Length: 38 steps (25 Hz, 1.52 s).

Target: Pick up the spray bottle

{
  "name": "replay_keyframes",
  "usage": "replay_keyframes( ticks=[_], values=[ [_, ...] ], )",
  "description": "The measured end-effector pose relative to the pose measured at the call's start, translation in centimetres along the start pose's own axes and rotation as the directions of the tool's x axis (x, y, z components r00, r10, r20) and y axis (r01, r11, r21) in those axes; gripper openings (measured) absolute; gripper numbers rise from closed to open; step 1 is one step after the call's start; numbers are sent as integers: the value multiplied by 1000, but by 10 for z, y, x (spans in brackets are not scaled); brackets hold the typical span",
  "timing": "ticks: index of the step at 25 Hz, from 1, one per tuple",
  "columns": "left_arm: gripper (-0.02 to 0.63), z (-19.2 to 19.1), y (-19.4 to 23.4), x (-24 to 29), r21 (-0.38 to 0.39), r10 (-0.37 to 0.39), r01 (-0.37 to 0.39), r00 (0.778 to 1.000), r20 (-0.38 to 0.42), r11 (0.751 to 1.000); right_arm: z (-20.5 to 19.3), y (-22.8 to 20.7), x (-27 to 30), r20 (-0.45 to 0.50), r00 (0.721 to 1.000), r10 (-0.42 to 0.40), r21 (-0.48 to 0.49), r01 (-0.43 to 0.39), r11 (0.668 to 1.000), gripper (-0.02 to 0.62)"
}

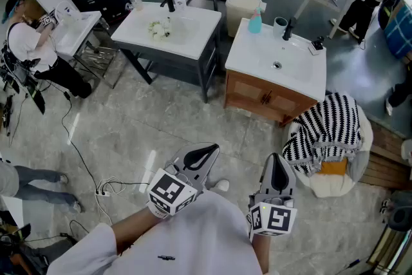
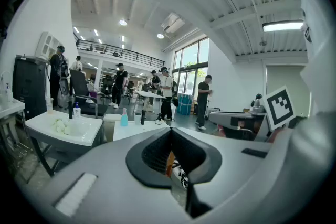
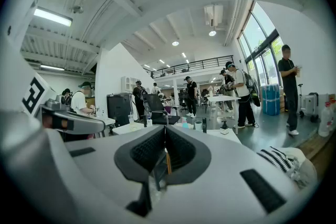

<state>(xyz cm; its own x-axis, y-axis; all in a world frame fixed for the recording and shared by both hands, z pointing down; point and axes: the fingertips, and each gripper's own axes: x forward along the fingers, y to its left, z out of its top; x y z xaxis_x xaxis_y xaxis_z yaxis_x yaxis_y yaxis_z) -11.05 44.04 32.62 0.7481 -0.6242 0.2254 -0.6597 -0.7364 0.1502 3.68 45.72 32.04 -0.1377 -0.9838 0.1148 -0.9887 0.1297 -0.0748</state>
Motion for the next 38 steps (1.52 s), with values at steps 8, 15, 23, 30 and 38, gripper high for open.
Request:
replay_keyframes(
  ticks=[8,15,23,30,38],
  values=[
    [3,2,-11,12,16,7,-7,1000,-3,1000,-7,-10,-14,-4,1000,-7,38,7,999,6],
    [3,-7,-25,37,7,0,0,1000,-22,1000,-14,-33,-14,1,1000,16,76,-17,997,8],
    [3,-5,-5,64,-8,13,-13,1000,-23,1000,-26,-56,14,-17,1000,7,87,-5,996,8],
    [3,5,62,120,-47,13,-14,1000,-22,999,-19,-59,101,-31,999,28,111,-25,994,8],
    [3,56,187,220,-41,-80,79,996,-28,996,-7,-65,260,-70,997,-18,138,27,990,7]
  ],
)
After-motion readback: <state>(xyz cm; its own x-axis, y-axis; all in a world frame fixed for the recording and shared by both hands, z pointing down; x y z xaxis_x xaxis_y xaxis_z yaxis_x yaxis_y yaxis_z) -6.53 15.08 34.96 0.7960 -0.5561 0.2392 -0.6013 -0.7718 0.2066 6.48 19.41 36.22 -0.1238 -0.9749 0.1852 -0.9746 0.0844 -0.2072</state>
